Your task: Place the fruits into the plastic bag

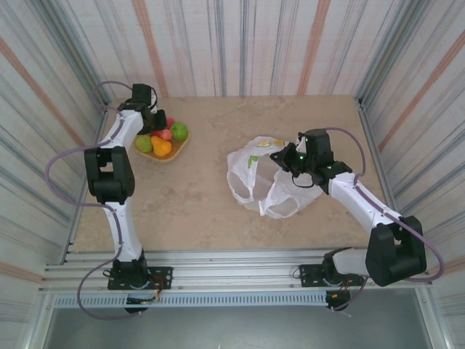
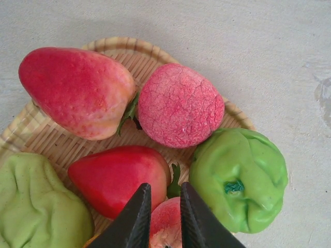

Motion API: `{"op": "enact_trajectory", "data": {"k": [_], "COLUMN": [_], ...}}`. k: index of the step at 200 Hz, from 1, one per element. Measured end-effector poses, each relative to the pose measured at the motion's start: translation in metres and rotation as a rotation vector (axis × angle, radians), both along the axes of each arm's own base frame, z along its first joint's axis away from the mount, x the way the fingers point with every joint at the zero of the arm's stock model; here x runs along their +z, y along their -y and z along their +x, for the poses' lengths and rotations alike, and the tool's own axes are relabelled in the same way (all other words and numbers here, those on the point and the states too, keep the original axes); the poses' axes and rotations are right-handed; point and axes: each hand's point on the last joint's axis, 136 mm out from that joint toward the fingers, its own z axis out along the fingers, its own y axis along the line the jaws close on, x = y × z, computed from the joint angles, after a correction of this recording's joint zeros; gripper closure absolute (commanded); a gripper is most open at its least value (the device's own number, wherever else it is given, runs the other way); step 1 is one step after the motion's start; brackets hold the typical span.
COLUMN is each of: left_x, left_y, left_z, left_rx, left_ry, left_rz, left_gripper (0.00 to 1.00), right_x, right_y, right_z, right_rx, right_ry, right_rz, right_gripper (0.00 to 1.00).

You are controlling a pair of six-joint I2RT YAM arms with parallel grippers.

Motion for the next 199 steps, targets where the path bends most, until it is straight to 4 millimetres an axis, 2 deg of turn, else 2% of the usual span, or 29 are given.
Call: {"op": "enact_trajectory", "data": {"k": [37, 59, 86, 107, 133, 158, 181, 199], "left_x": [0.000, 0.000, 0.003, 0.013, 0.038, 0.072, 0.108, 0.128], "left_y": [0.000, 0.000, 0.000, 0.000, 0.000, 0.003, 0.014, 0.034], "left_z": [0.000, 0.000, 0.000, -0.001, -0.004, -0.019, -0.047, -0.082], "left_rx": [-0.002, -0.007, -0.007, -0.007, -0.006, -0.004, -0.018, -0.054], "left_ry": [0.000, 0.000, 0.006, 0.022, 0.068, 0.126, 0.193, 0.236], "left_rz": [0.002, 0.005, 0.006, 0.006, 0.005, -0.005, -0.059, -0.147], "left_gripper": [0.91, 1.00, 1.00, 1.00, 1.00, 1.00, 1.00, 1.00], "right_x": [0.000, 0.000, -0.001, -0.001, -0.001, 0.002, 0.004, 0.004], "right_y": [-0.002, -0.002, -0.003, -0.003, -0.004, -0.003, -0.002, -0.002], "right_z": [-0.001, -0.001, -0.002, -0.002, -0.003, -0.002, -0.002, -0.001], "right_rx": [0.004, 0.006, 0.008, 0.008, 0.009, 0.000, -0.006, -0.013], "right_ry": [0.000, -0.001, -0.001, -0.001, 0.000, 0.011, 0.016, 0.018], "right_rz": [0.000, 0.000, -0.001, -0.002, -0.004, -0.010, -0.010, -0.005], "right_gripper": [1.00, 1.00, 1.00, 1.00, 1.00, 1.00, 1.00, 1.00]}}
